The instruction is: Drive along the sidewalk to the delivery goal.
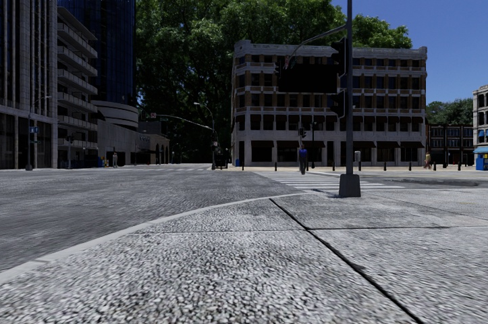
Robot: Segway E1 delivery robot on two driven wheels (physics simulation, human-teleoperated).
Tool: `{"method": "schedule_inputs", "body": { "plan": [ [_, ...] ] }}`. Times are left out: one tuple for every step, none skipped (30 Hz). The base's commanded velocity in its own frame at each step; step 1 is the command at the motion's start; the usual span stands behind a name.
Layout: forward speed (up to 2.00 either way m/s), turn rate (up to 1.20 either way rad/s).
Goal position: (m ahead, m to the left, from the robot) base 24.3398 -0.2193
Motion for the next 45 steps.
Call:
{"method": "schedule_inputs", "body": {
  "plan": [
    [0.00,0.00],
    [0.00,0.00],
    [0.00,0.00],
    [0.00,0.00],
    [0.00,0.00],
    [0.00,0.00],
    [0.00,0.00],
    [0.00,0.00],
    [0.00,0.00],
    [0.00,0.00],
    [0.00,0.00],
    [0.00,0.00],
    [0.00,0.00],
    [0.00,0.00],
    [0.00,0.00],
    [0.00,0.00],
    [0.00,0.00],
    [0.00,0.00],
    [0.00,0.00],
    [0.00,0.00],
    [0.00,0.00],
    [0.00,0.00],
    [0.00,0.00],
    [0.00,0.00],
    [0.00,0.00],
    [0.00,0.00],
    [0.00,0.00],
    [0.00,0.00],
    [0.00,0.00],
    [0.00,0.00],
    [0.00,-0.31],
    [0.00,-0.31],
    [0.00,-1.20],
    [0.00,-1.20],
    [0.00,-1.20],
    [0.00,-1.20],
    [0.00,-1.20],
    [0.00,-1.20],
    [0.00,-1.20],
    [0.00,-1.20],
    [0.00,-1.20],
    [0.00,-1.20],
    [0.00,-1.20],
    [0.00,-1.20],
    [0.06,-1.14]
  ]
}}
